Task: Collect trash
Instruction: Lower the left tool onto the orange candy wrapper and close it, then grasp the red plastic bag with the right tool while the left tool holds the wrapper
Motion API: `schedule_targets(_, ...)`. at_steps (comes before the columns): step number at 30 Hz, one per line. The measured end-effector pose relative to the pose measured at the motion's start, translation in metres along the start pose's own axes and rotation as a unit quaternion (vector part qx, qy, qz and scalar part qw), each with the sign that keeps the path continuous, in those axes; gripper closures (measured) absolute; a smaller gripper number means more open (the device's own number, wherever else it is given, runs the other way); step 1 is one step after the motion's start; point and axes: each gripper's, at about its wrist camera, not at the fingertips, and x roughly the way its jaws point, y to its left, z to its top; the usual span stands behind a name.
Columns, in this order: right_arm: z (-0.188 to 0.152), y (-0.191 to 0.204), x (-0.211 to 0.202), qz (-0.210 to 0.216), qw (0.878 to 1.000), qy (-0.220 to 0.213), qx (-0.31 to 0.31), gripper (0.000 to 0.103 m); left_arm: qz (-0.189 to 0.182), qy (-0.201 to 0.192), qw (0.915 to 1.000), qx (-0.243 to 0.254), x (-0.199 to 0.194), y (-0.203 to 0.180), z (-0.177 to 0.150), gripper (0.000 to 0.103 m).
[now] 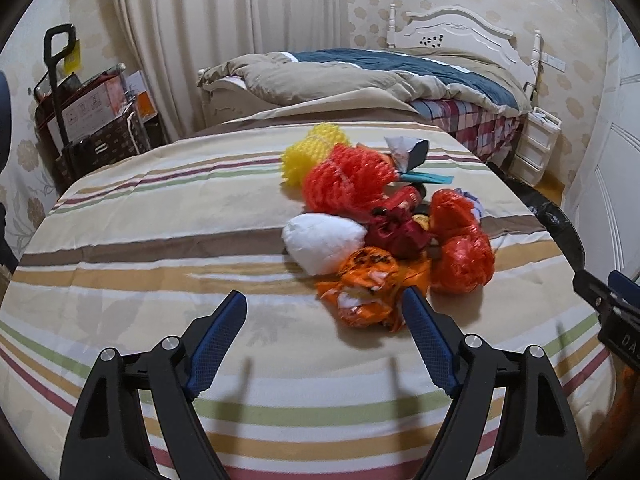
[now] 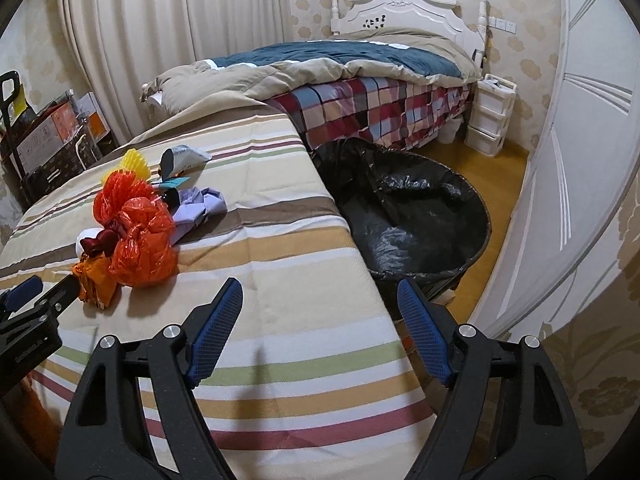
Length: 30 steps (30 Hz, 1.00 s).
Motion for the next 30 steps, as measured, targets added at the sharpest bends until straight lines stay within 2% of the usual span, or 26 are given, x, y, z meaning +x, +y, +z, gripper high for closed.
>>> schedule_targets(4, 0.000, 0.000, -0.001, 0.002, 1.000, -0.003, -0.001, 0.025, 0.010, -0.002, 0.9997, 0.021, 0.007, -0.009, 0.004, 0.023)
schedule_targets(6, 0.000, 0.000, -0.002, 0.003, 1.000, -0.004, 0.000, 0.025, 0.011, -0.001, 0.9995, 0.031, 0.009, -0.013, 0.005, 0.029)
schedule_targets(8, -0.001, 0.000, -0.002, 0.004, 1.000, -0.003, 0.001, 0.025, 0.000, 0.006, 0.9993, 0.038, 0.010, -0.015, 0.004, 0.040)
schedule_targets(9, -0.001, 0.000, -0.002, 0.004, 1.000, -0.003, 0.000, 0.025, 0.000, 0.009, 0.9992, 0.039, 0.011, -0.016, 0.004, 0.042)
schedule_targets(11, -0.002, 0.000, -0.003, 0.008, 1.000, -0.001, 0.000, 0.025, -0.007, 0.015, 0.9991, 0.040, 0.013, -0.015, 0.003, 0.054)
schedule_targets(14, -0.002, 0.002, -0.003, 0.011, 1.000, 0.001, -0.001, 0.025, -0.039, 0.021, 0.9985, 0.033, 0.013, -0.011, 0.003, 0.068)
schedule_targets(24, -0.003, 0.010, -0.005, 0.017, 1.000, 0.000, -0.011, 0.025, -0.057, 0.013, 0.9979, 0.027, -0.004, -0.005, -0.003, 0.069)
schedule_targets(30, -0.002, 0.028, -0.007, 0.025, 0.999, -0.001, -0.030, 0.025, -0.047, -0.010, 0.9988, 0.008, -0.018, 0.014, 0.000, 0.069)
